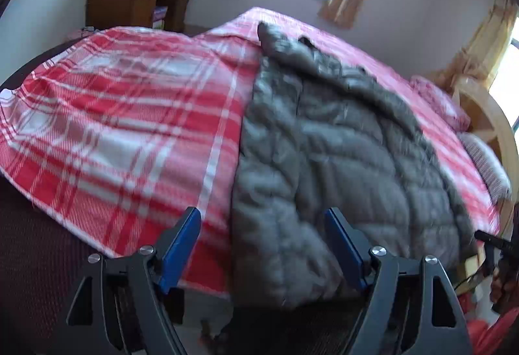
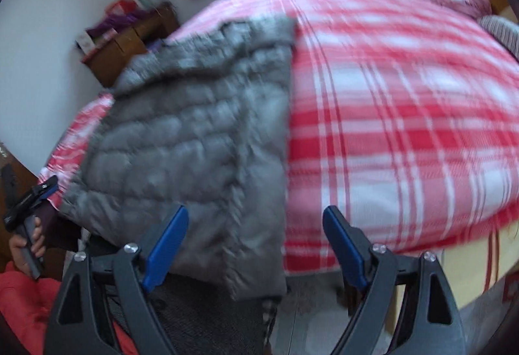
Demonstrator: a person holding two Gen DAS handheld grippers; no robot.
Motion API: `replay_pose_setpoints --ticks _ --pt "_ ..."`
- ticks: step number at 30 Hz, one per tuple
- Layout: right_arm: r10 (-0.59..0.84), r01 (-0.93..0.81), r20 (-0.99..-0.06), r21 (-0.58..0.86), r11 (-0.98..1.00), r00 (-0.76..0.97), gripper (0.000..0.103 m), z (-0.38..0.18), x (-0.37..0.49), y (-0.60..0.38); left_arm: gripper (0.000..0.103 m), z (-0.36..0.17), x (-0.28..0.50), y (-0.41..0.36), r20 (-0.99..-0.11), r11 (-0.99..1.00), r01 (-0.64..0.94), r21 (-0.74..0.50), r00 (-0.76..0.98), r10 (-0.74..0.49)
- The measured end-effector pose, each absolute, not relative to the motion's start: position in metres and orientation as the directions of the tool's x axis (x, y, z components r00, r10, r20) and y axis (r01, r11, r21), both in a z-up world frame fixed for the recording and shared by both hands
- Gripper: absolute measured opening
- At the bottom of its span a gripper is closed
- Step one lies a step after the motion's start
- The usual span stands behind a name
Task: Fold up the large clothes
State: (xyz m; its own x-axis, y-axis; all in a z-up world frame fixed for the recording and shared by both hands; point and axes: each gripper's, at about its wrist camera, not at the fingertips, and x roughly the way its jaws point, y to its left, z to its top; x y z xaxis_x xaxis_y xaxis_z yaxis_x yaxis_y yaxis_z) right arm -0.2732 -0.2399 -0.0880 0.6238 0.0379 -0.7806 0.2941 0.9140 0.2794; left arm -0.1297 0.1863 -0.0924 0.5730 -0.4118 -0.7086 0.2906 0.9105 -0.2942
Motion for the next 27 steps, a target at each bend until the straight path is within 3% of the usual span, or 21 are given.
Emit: replay_pose_setpoints --ticks 6,8,11,12,13,15,16,17,20,23,27 --pt "0.024 0.261 -0.841 0.195 0.945 0.541 0.087 -0.107 -0.265 -0.221 0.078 -0.112 -0.138 0.180 -0.727 0.888 0.330 -0.321 0.515 -0.454" --pt "0.041 0.252 -0.854 0.199 0.947 0.519 0.085 -0.113 -0.263 -0.217 0.078 -0.111 -0.145 0.172 -0.723 0.889 0.370 -0.269 0.532 -0.440" --pt "0.056 0.251 -0.871 0.202 0.947 0.488 0.081 -0.125 -0.261 -0.211 0.078 -0.118 -0.146 0.169 -0.732 0.880 0.382 -0.284 0.506 -0.456" --pt "0.058 0.256 -0.875 0.203 0.945 0.480 0.074 -0.131 -0.261 -0.211 0.078 -0.119 -0.146 0.170 -0.722 0.873 0.381 -0.304 0.506 -0.472" --pt "0.061 0.260 -0.877 0.206 0.943 0.476 0.061 -0.134 -0.260 -0.211 0.077 -0.119 -0.146 0.171 -0.716 0.871 0.377 -0.316 0.507 -0.479" --pt "0.099 0.268 -0.873 0.252 0.930 0.477 0.040 -0.142 -0.258 -0.216 0.066 -0.119 -0.142 0.177 -0.694 0.856 0.356 -0.375 0.505 -0.514" --pt "0.119 0.268 -0.868 0.275 0.923 0.482 0.033 -0.143 -0.258 -0.217 0.051 -0.120 -0.141 0.179 -0.688 0.851 0.345 -0.396 0.502 -0.524" --pt "0.137 0.269 -0.860 0.299 0.915 0.491 0.031 -0.144 -0.259 -0.219 0.035 -0.121 -0.138 0.183 -0.685 0.845 0.325 -0.425 0.494 -0.535" --pt "0.153 0.251 -0.847 0.316 0.915 0.509 0.019 -0.139 -0.262 -0.221 0.020 -0.125 -0.132 0.187 -0.685 0.830 0.299 -0.471 0.469 -0.558" --pt "0.224 0.218 -0.787 0.411 0.885 0.575 0.016 -0.122 -0.268 -0.228 0.015 -0.108 -0.135 0.187 -0.648 0.812 0.323 -0.486 0.491 -0.583" --pt "0.301 0.169 -0.678 0.535 0.828 0.671 0.014 -0.090 -0.276 -0.242 0.013 -0.068 -0.138 0.193 -0.530 0.744 0.383 -0.548 0.529 -0.663"
